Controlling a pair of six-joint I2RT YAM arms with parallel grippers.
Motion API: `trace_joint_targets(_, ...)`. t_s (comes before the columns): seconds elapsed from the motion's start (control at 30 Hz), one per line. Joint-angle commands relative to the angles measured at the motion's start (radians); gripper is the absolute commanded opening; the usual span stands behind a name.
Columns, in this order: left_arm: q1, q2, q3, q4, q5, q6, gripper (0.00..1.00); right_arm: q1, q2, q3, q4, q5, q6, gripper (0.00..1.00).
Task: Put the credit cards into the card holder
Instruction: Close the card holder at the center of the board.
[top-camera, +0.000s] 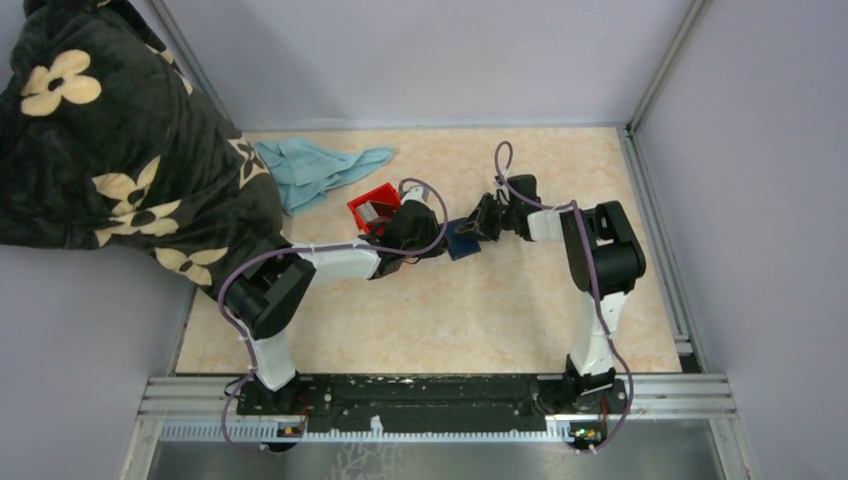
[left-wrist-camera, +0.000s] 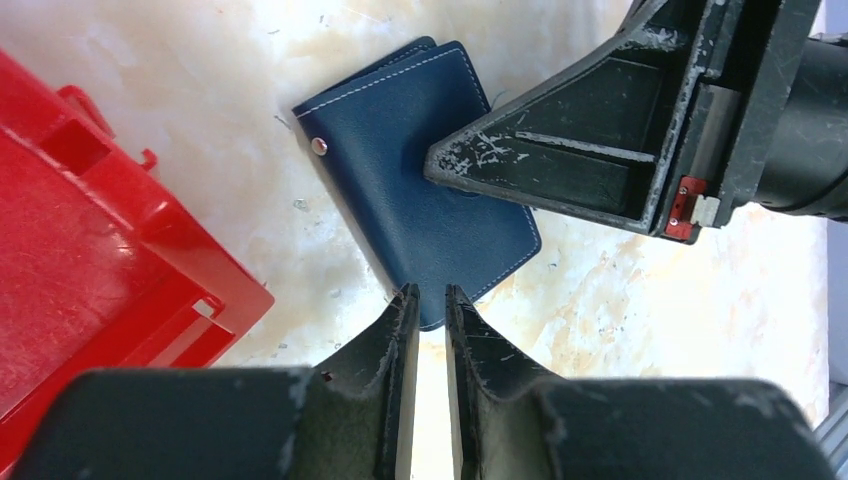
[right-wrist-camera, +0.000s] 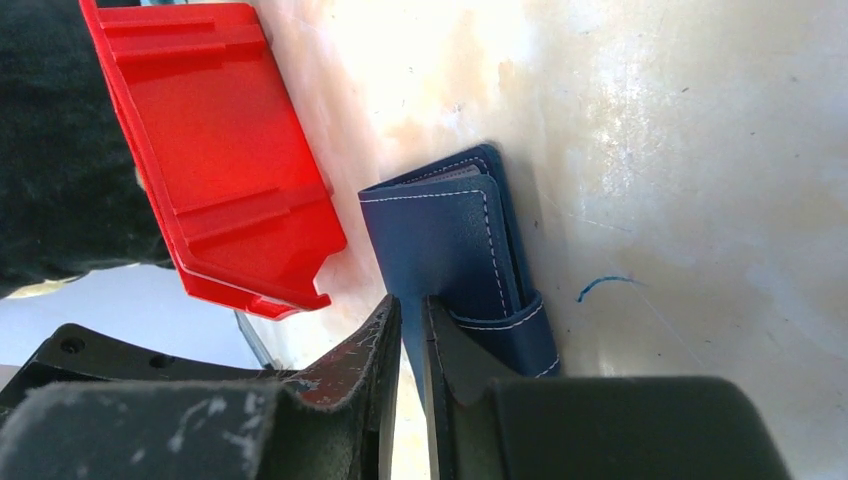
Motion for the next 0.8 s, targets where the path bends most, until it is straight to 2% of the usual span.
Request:
trace_joint_targets(0.0, -0.012, -0.010, -0.017, 0.027, -0.031, -0.017, 0.22, 0.000, 0.006, -0.005, -0.139, 0.136, -0.106, 0.16)
trace_joint_targets(0.77, -0.031, 0.029, 0.012, 0.020, -0.059, -0.015, 0.22, 0.037, -0.092, 0.119, -0.173, 0.056, -0.118, 0.18)
